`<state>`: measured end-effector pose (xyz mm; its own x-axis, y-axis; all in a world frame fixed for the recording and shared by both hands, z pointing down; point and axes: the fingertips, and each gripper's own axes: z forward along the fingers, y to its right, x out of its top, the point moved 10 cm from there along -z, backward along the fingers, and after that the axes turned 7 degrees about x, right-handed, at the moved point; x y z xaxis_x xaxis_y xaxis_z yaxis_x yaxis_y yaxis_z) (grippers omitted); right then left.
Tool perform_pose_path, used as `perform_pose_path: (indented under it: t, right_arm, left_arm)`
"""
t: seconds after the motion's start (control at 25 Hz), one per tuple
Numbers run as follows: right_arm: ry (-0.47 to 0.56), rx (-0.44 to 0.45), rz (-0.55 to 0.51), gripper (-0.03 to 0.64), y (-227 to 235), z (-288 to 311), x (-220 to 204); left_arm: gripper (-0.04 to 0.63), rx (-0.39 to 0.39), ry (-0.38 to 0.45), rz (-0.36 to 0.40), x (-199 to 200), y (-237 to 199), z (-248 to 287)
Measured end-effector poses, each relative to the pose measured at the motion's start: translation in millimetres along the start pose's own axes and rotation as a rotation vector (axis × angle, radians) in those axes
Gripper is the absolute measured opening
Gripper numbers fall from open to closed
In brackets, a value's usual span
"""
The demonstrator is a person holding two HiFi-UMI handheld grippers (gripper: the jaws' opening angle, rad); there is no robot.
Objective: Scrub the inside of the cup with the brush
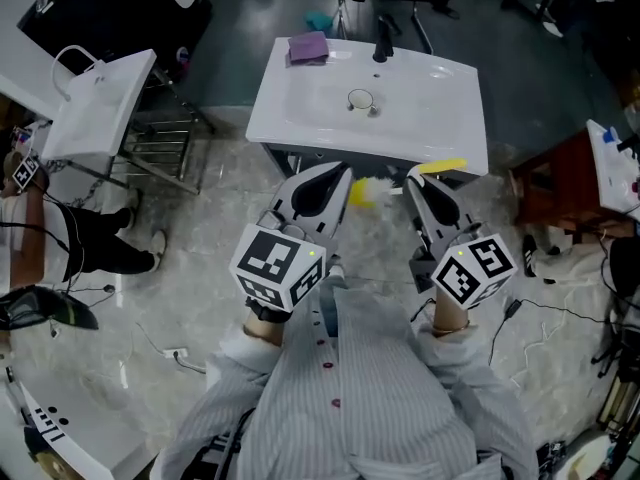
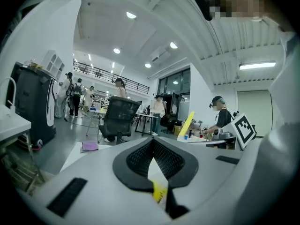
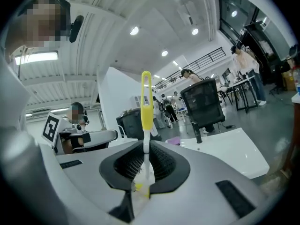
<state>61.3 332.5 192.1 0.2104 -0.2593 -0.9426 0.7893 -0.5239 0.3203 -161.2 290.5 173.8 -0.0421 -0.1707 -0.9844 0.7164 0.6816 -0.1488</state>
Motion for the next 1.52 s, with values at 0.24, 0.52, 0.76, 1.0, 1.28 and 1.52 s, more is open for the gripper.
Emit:
perform_pose_path:
  t: [0.24,0.52,0.76,1.0,1.28,1.52]
  right_arm:
    - [-0.008,-0.036,0.014,0.058,8.1,26.9,0.4]
    - [-0.026,-0.043,0.036,0.058,42.2,46.5,-5.5]
    - [-0.023,-0.028,0.044,0.058,99.7,82.0,7.7]
    - [-0.026,0.001,0.063,0.058,173.0,131.8,40.6]
    - [-0.041,0.047,0.071,0.058,239.3,170.8,84.4]
    - [-0.086,0.089,0.071,0.058,285.7,199.1,95.4]
  left_arm:
    - [0.009,-0.007,-0.024,-0.027,-8.7,-30.1,16.0]
    - [0.009,0.018,-0.030,-0.051,-18.0,-52.9,46.9]
    - [0.009,0.028,-0.024,-0.034,-12.5,-71.5,105.9]
    - [0.009,0.057,-0.033,-0.030,3.8,-100.2,186.0]
    - [0.009,0.110,-0.048,-0.025,29.3,-121.5,257.4]
    - [0.009,0.165,-0.065,-0.051,22.7,-135.3,297.7]
